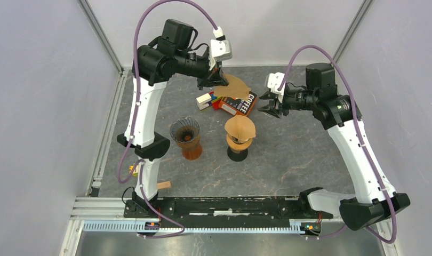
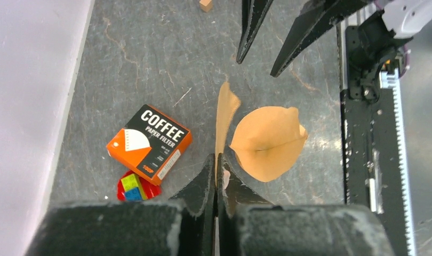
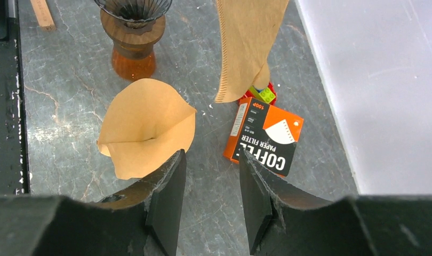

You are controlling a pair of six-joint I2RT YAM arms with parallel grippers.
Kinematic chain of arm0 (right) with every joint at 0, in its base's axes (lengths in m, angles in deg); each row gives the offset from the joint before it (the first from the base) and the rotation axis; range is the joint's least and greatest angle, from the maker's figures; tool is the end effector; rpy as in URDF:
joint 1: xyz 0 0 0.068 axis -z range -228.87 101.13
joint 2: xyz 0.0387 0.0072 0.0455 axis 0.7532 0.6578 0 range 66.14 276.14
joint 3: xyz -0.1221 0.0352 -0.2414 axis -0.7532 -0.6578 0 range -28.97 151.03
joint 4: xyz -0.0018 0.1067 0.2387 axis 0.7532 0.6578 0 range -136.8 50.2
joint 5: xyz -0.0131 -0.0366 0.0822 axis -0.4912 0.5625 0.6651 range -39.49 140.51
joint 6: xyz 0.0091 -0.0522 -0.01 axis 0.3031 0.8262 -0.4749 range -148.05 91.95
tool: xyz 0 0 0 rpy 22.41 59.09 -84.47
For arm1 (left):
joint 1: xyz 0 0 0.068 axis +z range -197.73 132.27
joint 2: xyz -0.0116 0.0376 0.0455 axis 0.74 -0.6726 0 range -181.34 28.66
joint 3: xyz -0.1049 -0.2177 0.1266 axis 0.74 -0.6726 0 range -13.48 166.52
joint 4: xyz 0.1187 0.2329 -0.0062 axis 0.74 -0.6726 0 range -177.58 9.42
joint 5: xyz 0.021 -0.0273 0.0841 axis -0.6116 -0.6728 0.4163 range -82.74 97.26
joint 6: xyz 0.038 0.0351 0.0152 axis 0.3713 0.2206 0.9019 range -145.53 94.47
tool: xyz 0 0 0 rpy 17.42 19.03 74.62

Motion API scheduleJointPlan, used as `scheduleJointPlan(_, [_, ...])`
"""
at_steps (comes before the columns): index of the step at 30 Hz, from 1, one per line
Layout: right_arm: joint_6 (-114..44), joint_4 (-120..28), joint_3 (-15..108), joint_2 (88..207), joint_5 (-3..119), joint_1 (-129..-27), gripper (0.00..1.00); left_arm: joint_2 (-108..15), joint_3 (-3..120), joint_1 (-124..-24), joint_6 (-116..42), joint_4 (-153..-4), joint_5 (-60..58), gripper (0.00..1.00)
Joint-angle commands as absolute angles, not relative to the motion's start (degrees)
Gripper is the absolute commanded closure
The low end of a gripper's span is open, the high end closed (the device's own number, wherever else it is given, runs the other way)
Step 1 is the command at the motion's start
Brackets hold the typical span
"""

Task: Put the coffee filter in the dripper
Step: Adjust the coffee filter.

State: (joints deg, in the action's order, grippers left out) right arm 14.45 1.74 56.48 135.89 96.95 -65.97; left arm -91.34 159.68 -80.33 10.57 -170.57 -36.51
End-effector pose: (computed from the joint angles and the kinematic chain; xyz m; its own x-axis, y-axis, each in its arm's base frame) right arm 0.2134 0.0926 0.4318 0.1479 -0.4416 -0.8849 -0.9286 0.2458 -0.2779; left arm 0.2652 -0.1988 0.5145 0.0961 0.4435 -0.8911 0.9888 0.0603 0.1366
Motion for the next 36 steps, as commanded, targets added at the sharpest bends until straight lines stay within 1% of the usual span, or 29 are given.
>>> scheduleJointPlan(1, [13.4, -0.8, 58.8, 135.5, 95.7, -65.8, 0.53, -91.9, 162.6, -81.8, -3.0, -175.0, -30.2, 0.98])
scheduleJointPlan(4, [12.6, -1.6, 58.5, 135.5, 97.3, -65.9, 0.53, -91.6, 162.8, -82.7, -7.6, -175.0, -27.3, 0.98])
scheduleJointPlan(6, [12.4, -1.5, 58.2, 135.7, 99.3, -65.8, 0.53, -91.0, 162.3, -84.4, -10.1, -175.0, -21.3, 0.98])
scheduleJointPlan(10, [12.8, -1.1, 57.0, 136.2, 99.6, -65.8, 0.54, -86.9, 152.5, -89.8, -11.6, -175.0, -7.9, 0.98])
scheduleJointPlan(13, [13.2, -1.2, 55.7, 136.4, 99.4, -65.8, 0.55, -84.4, 145.4, -92.9, -12.5, -175.0, -2.4, 0.98])
scheduleJointPlan(20, [14.5, -1.2, 54.8, 137.8, 99.3, -65.9, 0.55, -81.1, 140.3, -93.3, -13.4, -175.0, -8.0, 0.98])
scheduleJointPlan(25, [14.3, -0.8, 55.8, 139.9, 99.6, -65.7, 0.55, -77.6, 139.7, -93.3, -13.5, -175.0, -6.1, 0.98])
scheduleJointPlan(26, [14.5, -0.5, 56.2, 140.3, 100.0, -65.7, 0.56, -76.2, 137.9, -93.3, -13.2, -175.0, -6.0, 0.98])
scheduleJointPlan(27, [15.8, 0.1, 56.3, 140.8, 101.6, -65.7, 0.56, -72.6, 132.1, -93.3, -11.3, -175.0, -7.2, 0.98])
scheduleJointPlan(28, [16.1, 0.2, 56.2, 140.9, 102.4, -65.7, 0.56, -71.1, 130.2, -93.3, -9.8, -175.0, -8.5, 0.98])
scheduleJointPlan(32, [15.4, 0.0, 56.2, 141.7, 108.2, -65.8, 0.56, -67.1, 127.2, -93.2, -5.8, -174.7, -13.8, 0.98])
scheduleJointPlan(34, [14.7, -0.5, 56.1, 141.9, 110.8, -66.2, 0.56, -64.5, 124.0, -93.3, -5.1, -172.1, -17.0, 0.98])
scheduleJointPlan(36, [13.3, -2.2, 55.1, 141.2, 112.4, -67.2, 0.56, -59.9, 116.3, -93.3, -4.4, -166.2, -21.1, 0.98])
